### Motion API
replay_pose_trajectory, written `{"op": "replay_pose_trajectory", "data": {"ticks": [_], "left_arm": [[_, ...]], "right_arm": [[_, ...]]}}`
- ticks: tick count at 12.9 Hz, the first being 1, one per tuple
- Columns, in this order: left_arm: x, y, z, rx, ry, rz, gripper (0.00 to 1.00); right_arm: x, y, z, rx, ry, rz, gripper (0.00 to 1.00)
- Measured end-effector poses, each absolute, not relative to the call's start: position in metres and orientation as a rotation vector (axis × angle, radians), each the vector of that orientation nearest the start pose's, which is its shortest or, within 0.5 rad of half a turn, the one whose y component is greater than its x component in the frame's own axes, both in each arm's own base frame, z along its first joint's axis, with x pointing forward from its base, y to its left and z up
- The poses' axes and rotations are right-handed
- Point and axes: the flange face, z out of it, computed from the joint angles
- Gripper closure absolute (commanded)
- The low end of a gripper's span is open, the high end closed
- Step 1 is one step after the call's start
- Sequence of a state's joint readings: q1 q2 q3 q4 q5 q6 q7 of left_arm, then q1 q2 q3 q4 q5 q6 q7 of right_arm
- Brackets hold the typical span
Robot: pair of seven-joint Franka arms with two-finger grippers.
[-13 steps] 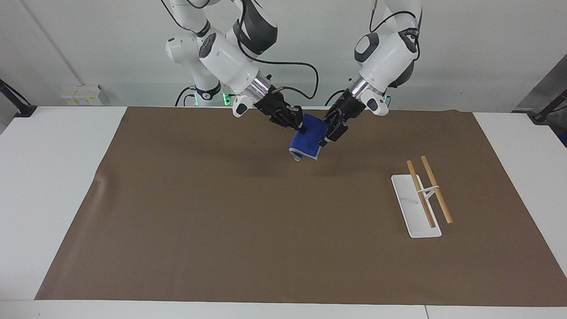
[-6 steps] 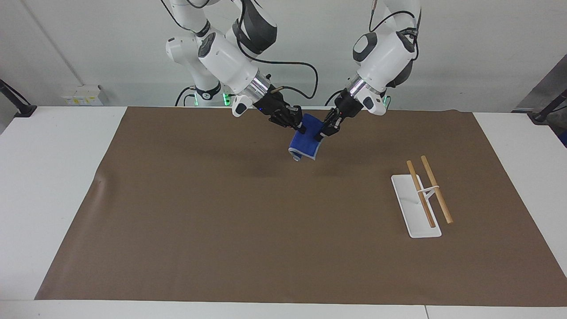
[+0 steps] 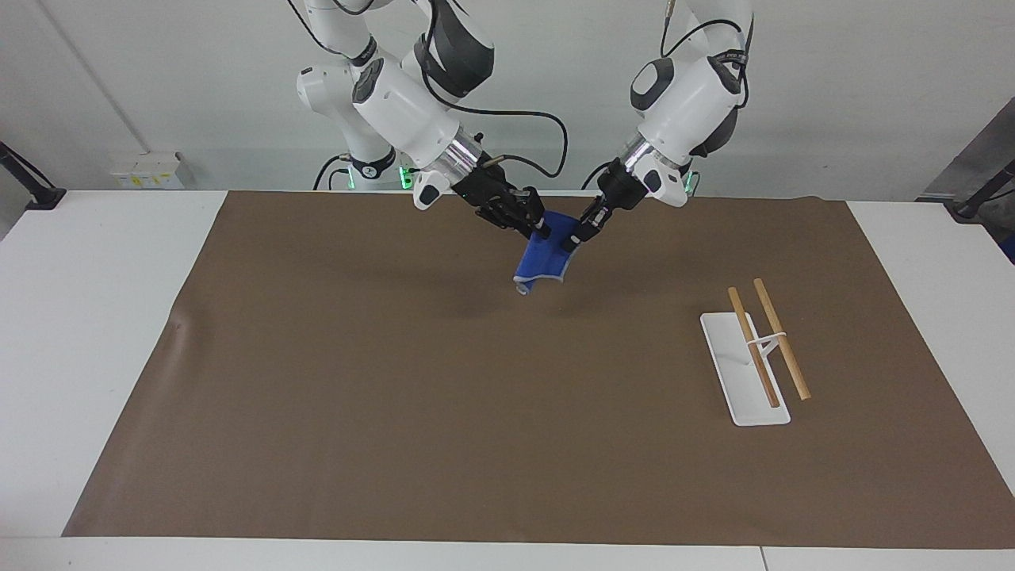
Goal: Right arm passes towel to left arm to hang
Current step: 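Carry the towel with the left gripper while the right gripper withdraws, then drape the towel over the wooden sticks with the left gripper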
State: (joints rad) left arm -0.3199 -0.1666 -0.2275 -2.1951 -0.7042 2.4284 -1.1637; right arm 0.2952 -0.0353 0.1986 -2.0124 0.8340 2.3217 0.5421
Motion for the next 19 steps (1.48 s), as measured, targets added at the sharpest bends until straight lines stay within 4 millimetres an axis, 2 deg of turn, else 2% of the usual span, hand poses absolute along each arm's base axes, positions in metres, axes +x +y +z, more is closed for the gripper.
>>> {"op": "replay_pose_trajectory", "data": {"ticks": [1,2,3,6,9,12,16,19], "left_arm": [[0.453,-0.283,0.497,2.168,1.253,-0.174,1.00],[0.454,-0.281,0.497,2.174,1.240,-0.167,1.00],[0.455,-0.278,0.496,2.182,1.224,-0.157,1.00],[0.469,-0.253,0.493,2.207,1.179,-0.100,1.00],[0.494,-0.197,0.489,2.201,1.195,-0.018,1.00],[0.513,-0.136,0.473,2.217,1.210,0.052,1.00],[0.531,-0.063,0.451,2.216,1.264,0.122,1.00],[0.541,-0.019,0.445,2.157,1.360,0.223,1.00]], "right_arm": [[0.505,0.278,0.509,-2.315,0.628,0.085,0.18],[0.509,0.265,0.509,-2.350,0.626,0.072,0.05],[0.514,0.252,0.509,-2.398,0.617,0.040,0.00],[0.523,0.224,0.511,-2.617,0.525,-0.128,0.00],[0.520,0.192,0.528,-2.800,0.460,-0.187,0.00],[0.519,0.150,0.564,-2.959,0.403,-0.192,0.00],[0.534,0.092,0.605,-3.065,0.318,-0.170,0.00],[0.543,0.080,0.615,-3.106,0.307,-0.145,0.00]]}}
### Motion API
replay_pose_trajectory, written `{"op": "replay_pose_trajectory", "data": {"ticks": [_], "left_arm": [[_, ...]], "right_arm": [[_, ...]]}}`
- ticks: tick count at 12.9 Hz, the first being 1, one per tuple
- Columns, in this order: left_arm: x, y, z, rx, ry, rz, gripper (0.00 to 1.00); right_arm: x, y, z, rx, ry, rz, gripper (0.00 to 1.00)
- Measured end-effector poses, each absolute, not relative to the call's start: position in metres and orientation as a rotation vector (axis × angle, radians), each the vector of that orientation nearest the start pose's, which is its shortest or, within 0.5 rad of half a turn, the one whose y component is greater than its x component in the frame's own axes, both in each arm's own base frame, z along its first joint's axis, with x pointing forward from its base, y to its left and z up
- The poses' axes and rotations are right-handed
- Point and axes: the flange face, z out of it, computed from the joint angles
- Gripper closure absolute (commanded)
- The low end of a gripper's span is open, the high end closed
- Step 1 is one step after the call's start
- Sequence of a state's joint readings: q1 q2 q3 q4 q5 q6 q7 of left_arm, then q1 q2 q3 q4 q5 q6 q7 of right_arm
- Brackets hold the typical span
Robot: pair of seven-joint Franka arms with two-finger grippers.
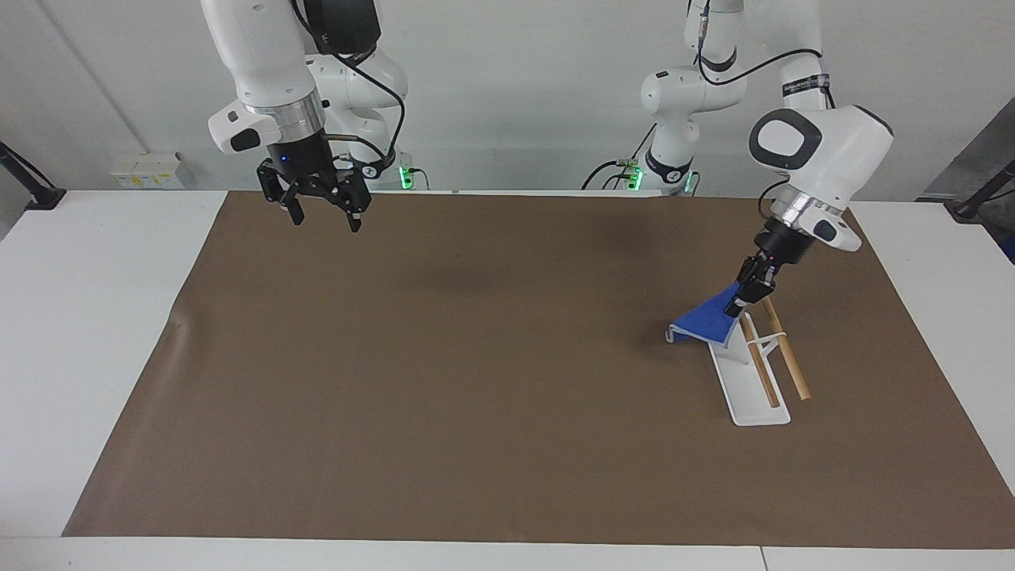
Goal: Right arm passes towel to left arm to hang
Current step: 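Drape the towel over the wooden sticks with the left gripper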
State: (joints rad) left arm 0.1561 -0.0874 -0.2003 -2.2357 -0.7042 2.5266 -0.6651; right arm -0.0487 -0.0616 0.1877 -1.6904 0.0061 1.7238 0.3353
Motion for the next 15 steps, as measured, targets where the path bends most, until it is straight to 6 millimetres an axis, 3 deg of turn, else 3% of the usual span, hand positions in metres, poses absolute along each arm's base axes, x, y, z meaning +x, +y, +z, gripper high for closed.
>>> {"op": "replay_pose_trajectory", "data": {"ticks": [7,10,15], "left_arm": [[0.552,0.067,0.457,2.028,1.518,0.360,1.00],[0.555,0.080,0.460,2.009,1.537,0.373,1.00],[0.550,0.101,0.445,1.990,1.593,0.354,1.00]], "right_arm": [[0.547,0.073,0.625,-3.109,0.299,-0.129,0.00],[0.548,0.072,0.631,-3.113,0.298,-0.093,0.00],[0.554,0.059,0.636,-3.116,0.310,-0.052,0.00]]}}
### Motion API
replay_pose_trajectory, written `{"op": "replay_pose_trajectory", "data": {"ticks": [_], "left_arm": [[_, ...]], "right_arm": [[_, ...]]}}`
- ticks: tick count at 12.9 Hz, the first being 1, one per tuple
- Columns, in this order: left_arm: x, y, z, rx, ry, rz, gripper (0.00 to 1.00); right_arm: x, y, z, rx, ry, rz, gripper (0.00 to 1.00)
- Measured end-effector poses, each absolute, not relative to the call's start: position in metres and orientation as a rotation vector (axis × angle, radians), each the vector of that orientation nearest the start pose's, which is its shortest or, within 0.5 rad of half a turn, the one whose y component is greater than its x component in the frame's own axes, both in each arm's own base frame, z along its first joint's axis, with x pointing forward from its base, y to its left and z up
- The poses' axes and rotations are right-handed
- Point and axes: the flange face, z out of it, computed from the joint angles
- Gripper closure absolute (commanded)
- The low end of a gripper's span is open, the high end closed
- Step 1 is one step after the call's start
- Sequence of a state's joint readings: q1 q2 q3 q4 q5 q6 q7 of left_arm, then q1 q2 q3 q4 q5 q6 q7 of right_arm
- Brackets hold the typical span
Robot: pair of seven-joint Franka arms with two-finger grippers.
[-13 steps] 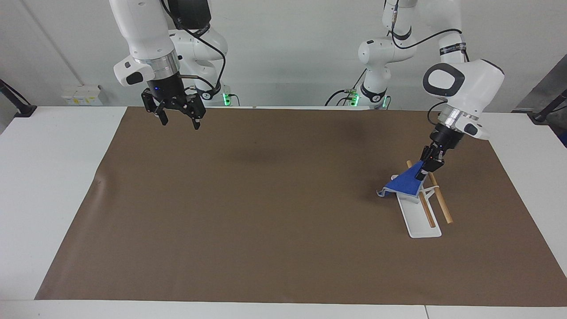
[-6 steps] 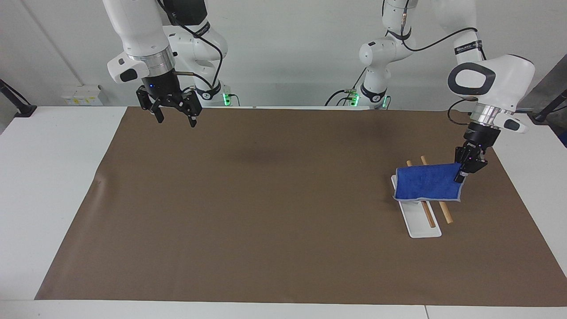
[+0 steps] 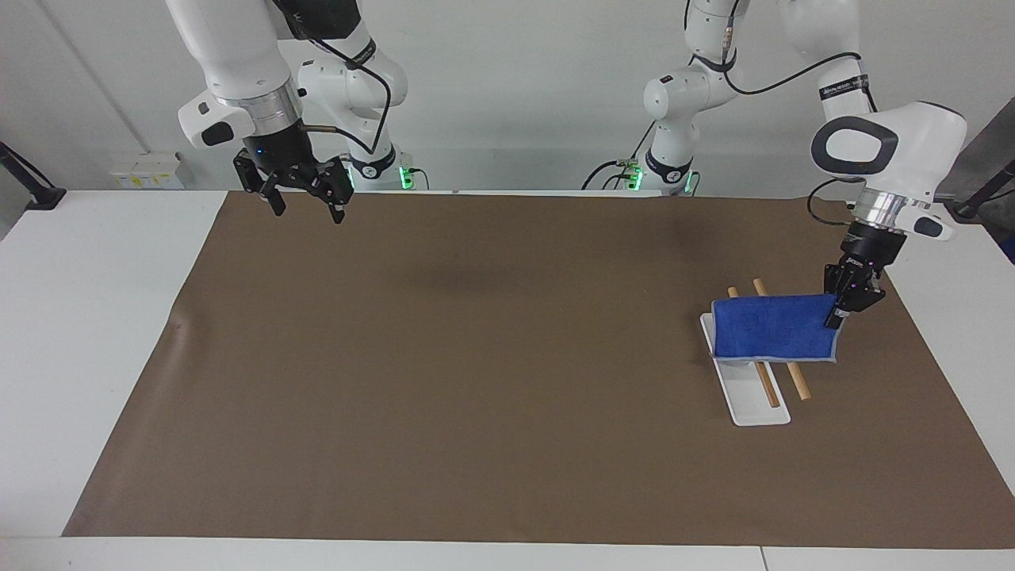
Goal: Right arm passes towel to left arm to hang
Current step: 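Drape the towel over the wooden sticks with the left gripper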
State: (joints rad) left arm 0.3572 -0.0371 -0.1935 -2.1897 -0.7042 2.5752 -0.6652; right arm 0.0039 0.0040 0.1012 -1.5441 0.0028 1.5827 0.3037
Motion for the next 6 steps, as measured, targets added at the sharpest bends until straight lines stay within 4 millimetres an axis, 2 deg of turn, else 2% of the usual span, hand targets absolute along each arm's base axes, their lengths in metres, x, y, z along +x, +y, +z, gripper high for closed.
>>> {"op": "replay_pose_trajectory", "data": {"ticks": [3,6], "left_arm": [[0.542,0.111,0.428,1.986,1.633,0.325,1.00],[0.532,0.110,0.408,1.998,1.660,0.278,1.00]], "right_arm": [[0.554,0.062,0.634,-3.120,0.302,-0.034,0.00],[0.554,0.061,0.633,-3.122,0.303,-0.025,0.00]]}}
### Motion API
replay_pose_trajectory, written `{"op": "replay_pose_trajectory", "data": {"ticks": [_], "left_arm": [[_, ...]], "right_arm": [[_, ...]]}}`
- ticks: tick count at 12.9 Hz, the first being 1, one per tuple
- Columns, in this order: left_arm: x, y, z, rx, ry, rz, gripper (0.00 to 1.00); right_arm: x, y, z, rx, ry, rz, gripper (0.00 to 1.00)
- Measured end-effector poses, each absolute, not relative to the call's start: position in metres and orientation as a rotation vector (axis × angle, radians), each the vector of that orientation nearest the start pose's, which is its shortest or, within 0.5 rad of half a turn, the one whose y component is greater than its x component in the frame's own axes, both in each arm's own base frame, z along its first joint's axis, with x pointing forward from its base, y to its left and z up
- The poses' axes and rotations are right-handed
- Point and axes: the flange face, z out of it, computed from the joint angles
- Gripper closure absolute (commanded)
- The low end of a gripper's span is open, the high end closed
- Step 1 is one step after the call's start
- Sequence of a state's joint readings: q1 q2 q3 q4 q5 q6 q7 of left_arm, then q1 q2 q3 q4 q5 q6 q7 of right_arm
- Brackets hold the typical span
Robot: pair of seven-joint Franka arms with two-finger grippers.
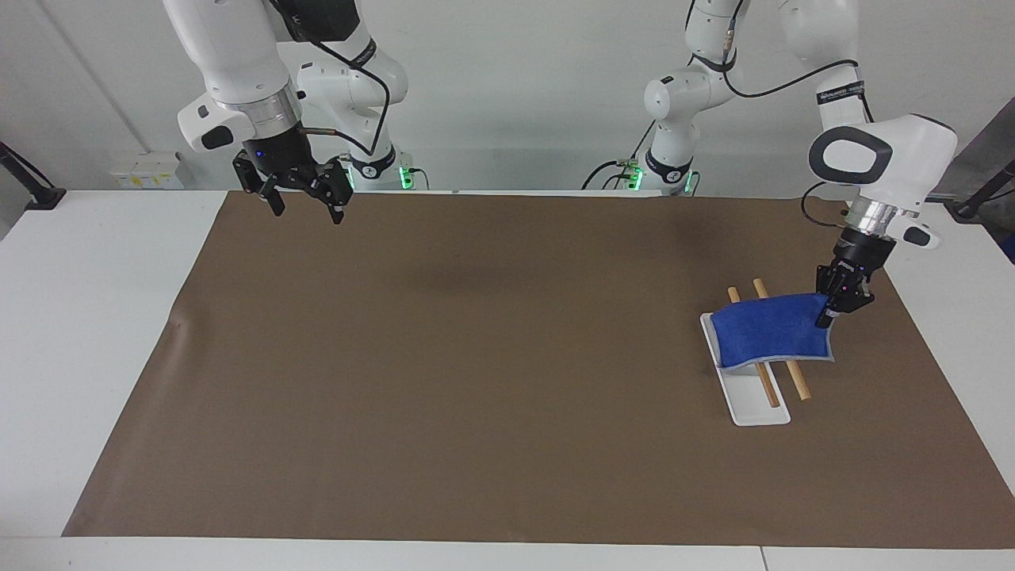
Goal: Right arm passes towel to left arm to hang
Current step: 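Drape the towel over the wooden sticks with the left gripper, then open the left gripper and pull it back from the towel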
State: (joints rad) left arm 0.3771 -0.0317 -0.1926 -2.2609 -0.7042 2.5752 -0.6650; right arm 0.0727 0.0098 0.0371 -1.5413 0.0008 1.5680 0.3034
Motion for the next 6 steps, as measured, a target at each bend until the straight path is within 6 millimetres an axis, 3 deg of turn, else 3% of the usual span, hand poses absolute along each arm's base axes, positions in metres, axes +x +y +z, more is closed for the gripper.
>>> {"op": "replay_pose_trajectory", "data": {"ticks": [6], "left_arm": [[0.509,0.107,0.371,2.022,1.708,0.192,1.00]], "right_arm": [[0.554,0.062,0.632,-3.123,0.302,-0.024,0.00]]}}
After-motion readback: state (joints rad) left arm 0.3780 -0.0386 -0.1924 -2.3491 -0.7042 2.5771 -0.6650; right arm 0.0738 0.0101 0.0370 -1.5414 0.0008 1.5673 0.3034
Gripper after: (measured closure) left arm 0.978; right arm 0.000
